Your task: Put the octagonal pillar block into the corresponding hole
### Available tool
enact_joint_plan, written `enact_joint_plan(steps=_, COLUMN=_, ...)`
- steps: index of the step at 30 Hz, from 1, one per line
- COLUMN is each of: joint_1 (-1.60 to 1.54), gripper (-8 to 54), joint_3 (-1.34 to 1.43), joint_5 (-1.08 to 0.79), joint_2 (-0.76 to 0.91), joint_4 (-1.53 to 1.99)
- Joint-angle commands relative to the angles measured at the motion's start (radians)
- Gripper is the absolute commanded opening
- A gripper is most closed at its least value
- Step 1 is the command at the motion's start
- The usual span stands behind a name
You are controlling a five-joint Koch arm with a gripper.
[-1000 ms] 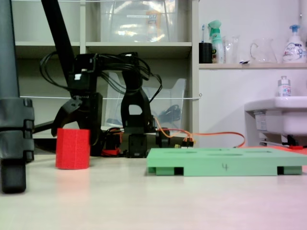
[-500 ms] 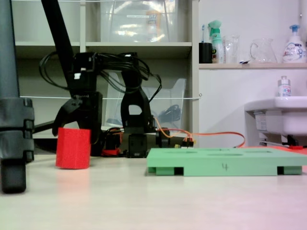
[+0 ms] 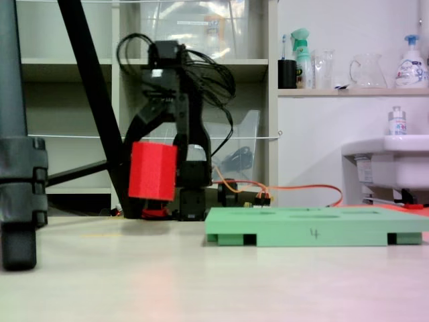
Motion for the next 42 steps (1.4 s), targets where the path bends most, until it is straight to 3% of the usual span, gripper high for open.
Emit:
enact_joint_plan(steps=1, joint_1=-0.083, gripper=16.8, joint_3=-0.092, joint_5=0.132, joint_2=0.064, joint_4=0.051)
enact_joint_plan(steps=5, joint_1=-0.259, gripper=16.8, joint_3=-0.144, joint_5=0.322, joint_2=0.052, joint_4=0.046)
enact_joint_plan(steps=10, joint_1=-0.4, gripper=16.8, joint_3=-0.173, joint_5=0.425, joint_2=0.006, joint_4=0.003)
enact_joint_plan(steps=42, joint_1=-0.531, gripper=17.1, joint_3=-0.206, joint_5=0.456, joint_2=-0.192, joint_4=-0.074)
